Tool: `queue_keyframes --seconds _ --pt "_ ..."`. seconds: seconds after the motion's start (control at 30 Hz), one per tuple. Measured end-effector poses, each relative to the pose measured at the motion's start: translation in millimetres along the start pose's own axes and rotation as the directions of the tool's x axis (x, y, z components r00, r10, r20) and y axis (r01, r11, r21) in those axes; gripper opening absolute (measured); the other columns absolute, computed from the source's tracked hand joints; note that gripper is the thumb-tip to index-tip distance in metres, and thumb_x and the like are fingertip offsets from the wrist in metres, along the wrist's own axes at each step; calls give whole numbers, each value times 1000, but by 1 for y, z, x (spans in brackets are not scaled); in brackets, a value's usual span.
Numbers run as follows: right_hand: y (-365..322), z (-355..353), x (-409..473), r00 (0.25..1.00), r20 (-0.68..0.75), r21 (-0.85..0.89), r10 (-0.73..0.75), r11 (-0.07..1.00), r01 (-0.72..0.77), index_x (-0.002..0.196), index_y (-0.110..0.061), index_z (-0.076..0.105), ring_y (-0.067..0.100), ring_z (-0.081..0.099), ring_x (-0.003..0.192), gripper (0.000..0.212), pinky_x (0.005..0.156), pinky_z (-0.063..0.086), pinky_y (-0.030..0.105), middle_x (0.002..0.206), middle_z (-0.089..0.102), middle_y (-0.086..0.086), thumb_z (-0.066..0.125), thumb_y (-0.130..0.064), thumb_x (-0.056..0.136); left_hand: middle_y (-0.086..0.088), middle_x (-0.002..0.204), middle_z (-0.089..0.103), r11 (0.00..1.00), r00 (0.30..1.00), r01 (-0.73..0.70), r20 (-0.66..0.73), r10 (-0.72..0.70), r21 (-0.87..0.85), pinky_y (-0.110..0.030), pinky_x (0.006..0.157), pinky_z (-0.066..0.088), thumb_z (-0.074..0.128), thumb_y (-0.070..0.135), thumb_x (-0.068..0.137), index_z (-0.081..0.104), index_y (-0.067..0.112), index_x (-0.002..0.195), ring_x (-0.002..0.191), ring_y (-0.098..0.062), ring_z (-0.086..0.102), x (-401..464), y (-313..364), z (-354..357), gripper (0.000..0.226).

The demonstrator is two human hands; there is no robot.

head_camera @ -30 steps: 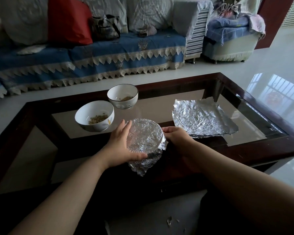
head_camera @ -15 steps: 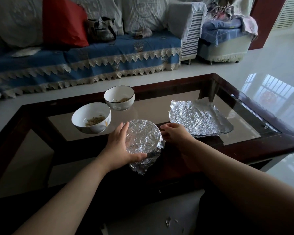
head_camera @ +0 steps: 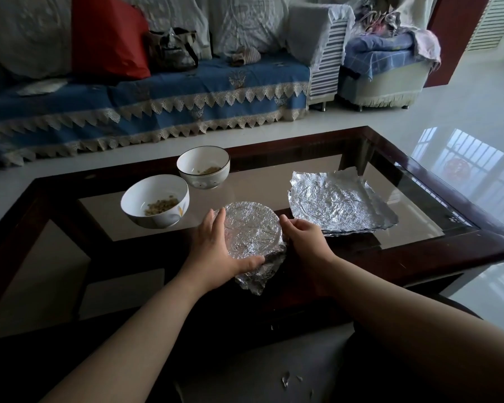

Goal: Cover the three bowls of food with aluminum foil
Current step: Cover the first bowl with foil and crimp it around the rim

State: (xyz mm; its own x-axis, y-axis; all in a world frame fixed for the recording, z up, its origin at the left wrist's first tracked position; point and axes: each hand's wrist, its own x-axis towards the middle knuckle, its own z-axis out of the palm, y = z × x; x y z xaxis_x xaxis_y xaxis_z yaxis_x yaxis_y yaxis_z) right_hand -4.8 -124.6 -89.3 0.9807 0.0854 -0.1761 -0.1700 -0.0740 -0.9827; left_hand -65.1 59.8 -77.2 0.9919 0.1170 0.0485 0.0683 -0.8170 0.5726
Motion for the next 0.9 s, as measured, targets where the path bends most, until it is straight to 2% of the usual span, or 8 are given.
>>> queue_keyframes --seconds 0.17,0.33,0.43,0.5,0.63,0.67,0.8,0.9 --pt "4 6 2 997 -38 106 69 992 -64 70 -9 56 11 46 51 30 47 41 18 57 52 2 58 -27 94 -10 159 0 1000 1000 -6 -5 6 14 -34 118 4 50 87 35 3 20 153 146 -20 -2 0 1 0 143" --pt "6 7 6 994 -37 130 102 987 -96 75 -8 59 14 52 57 26 58 48 25 63 58 5 60 -27 93 -11 159 2 1000 1000 -4 -11 4 25 -35 119 5 49 87 36 4 20 152 146 -21 -1 1 0 1 142" --pt "6 7 7 994 -44 125 97 988 -91 84 -5 63 12 53 56 21 48 47 16 64 60 4 59 -23 94 -10 159 2 999 1000 -5 -10 5 34 -37 119 6 49 88 36 5 19 153 146 -21 -1 1 0 1 142" --pt "6 8 9 992 -37 154 120 981 -113 85 -6 64 11 56 57 18 48 49 16 66 63 3 60 -22 93 -10 159 2 999 1000 -6 -13 7 38 -35 118 5 48 88 36 5 19 153 146 -21 0 1 0 1 142" --pt "5 12 15 982 26 242 185 952 -186 98 0 65 23 61 72 18 73 55 36 84 67 15 62 -17 92 -9 159 2 999 1000 -17 -21 17 35 -33 117 5 48 87 36 5 19 152 145 -20 0 0 1 1 142" --pt "5 12 15 978 42 261 204 943 -208 102 2 64 25 61 74 19 75 54 40 87 66 17 61 -14 92 -9 159 2 999 1000 -17 -20 18 33 -33 117 5 48 87 36 4 20 153 145 -19 0 0 1 1 141" --pt "6 12 18 961 75 344 267 897 -276 90 -3 61 20 57 58 10 56 52 29 73 62 13 65 -13 89 -9 159 2 999 999 -18 -25 19 38 -34 118 6 48 88 37 4 21 152 146 -20 0 0 -1 2 141" --pt "9 13 18 973 -28 299 228 931 -210 80 -7 61 19 56 58 12 59 51 31 68 63 8 68 -14 87 -10 158 3 999 999 -19 -35 21 45 -34 118 7 48 87 37 5 21 152 146 -21 1 0 0 2 140"
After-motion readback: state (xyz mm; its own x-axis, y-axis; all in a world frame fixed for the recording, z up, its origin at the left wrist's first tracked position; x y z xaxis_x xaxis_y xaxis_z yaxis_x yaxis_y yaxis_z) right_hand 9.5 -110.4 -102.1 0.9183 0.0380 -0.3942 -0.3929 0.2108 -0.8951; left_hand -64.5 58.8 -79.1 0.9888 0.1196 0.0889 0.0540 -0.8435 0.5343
